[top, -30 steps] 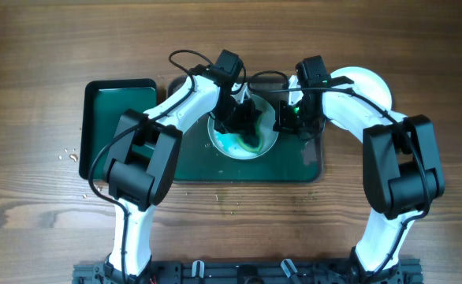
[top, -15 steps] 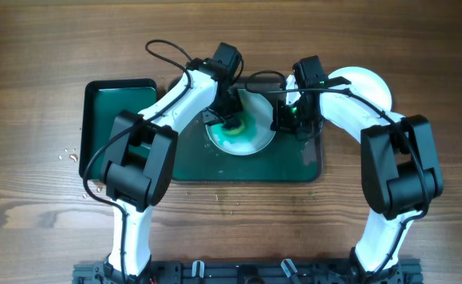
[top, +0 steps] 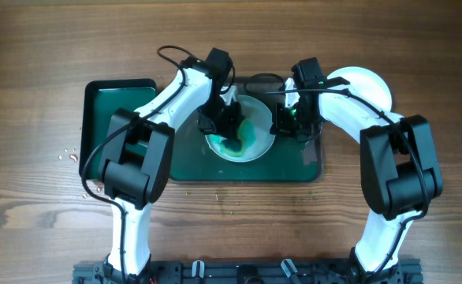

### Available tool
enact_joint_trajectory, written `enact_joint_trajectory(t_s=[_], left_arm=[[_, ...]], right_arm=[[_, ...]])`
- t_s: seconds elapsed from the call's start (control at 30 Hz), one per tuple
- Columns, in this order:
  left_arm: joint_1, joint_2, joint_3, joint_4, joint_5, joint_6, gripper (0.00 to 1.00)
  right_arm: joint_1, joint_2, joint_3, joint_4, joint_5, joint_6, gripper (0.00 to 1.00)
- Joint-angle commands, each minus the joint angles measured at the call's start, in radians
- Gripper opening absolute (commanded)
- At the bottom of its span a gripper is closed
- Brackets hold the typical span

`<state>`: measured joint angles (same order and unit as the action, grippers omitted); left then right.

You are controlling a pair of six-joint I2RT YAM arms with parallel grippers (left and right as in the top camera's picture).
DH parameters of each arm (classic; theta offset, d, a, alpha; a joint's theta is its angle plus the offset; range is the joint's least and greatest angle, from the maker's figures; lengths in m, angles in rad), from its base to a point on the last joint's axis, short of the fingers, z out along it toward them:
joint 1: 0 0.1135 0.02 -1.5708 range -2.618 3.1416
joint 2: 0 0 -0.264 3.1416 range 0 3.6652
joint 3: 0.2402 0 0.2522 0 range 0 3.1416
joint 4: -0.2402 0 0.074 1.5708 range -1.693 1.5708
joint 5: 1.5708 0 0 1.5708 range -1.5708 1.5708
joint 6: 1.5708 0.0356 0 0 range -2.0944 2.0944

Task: Clean dirty plates on tray and stack at the side
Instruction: 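Scrub the held plate with the sponge in the left gripper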

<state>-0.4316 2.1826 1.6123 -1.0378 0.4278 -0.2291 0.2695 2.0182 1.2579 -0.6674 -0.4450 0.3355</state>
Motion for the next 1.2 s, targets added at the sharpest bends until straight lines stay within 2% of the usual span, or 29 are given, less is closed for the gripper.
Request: enact_joint_trajectory(t_s=[0.0, 0.2, 0.3, 0.37, 0.47, 0.53, 0.67, 0.77, 0.93, 1.03, 1.1, 1.17], left_arm=[[-0.022, 0.028, -0.015, 0.091, 0.172, 0.105, 0.04], [-0.019, 0.028, -0.015, 0.303, -0.005, -0.077, 0.04], [-0.015, 0.028, -0.015, 0.348, -0.214, -0.187, 0.04], [-0.014, 0.028, -0.015, 0.315, -0.394, -0.268, 0.04], [-0.014, 0.028, -0.015, 0.175, -0.631, -0.427, 0.04], [-0.014, 0.028, -0.015, 0.094, -0.695, -0.468, 0.04], [-0.016, 0.028, -0.015, -0.002, -0.708, -0.468, 0.04], [-0.018, 0.028, -0.015, -0.034, -0.633, -0.447, 0.04], [-0.018, 0.028, -0.015, -0.017, -0.190, -0.116, 0.04], [-0.018, 0.028, -0.015, -0.018, 0.146, 0.122, 0.04], [-0.018, 0.028, -0.015, -0.010, 0.236, 0.179, 0.04], [-0.018, 0.028, -0.015, 0.008, 0.245, 0.180, 0.04]], right_arm=[[0.002, 0.005, -0.025, -0.018, -0.006, -0.019, 0.04], [0.002, 0.005, -0.025, -0.021, -0.005, -0.021, 0.04], [0.002, 0.005, -0.025, -0.021, -0.002, -0.021, 0.04], [0.002, 0.005, -0.025, -0.020, -0.002, -0.021, 0.04], [0.002, 0.005, -0.025, -0.020, -0.002, -0.020, 0.04], [0.002, 0.005, -0.025, -0.017, -0.002, -0.018, 0.05], [0.002, 0.005, -0.025, -0.014, -0.002, -0.018, 0.04], [0.002, 0.005, -0.025, -0.016, -0.002, -0.018, 0.05], [0.002, 0.005, -0.025, -0.017, -0.002, -0.018, 0.04], [0.002, 0.005, -0.025, -0.015, -0.002, -0.018, 0.04], [0.002, 0.005, -0.025, -0.015, -0.002, -0.018, 0.04], [0.002, 0.005, -0.025, -0.015, -0.002, -0.017, 0.04]])
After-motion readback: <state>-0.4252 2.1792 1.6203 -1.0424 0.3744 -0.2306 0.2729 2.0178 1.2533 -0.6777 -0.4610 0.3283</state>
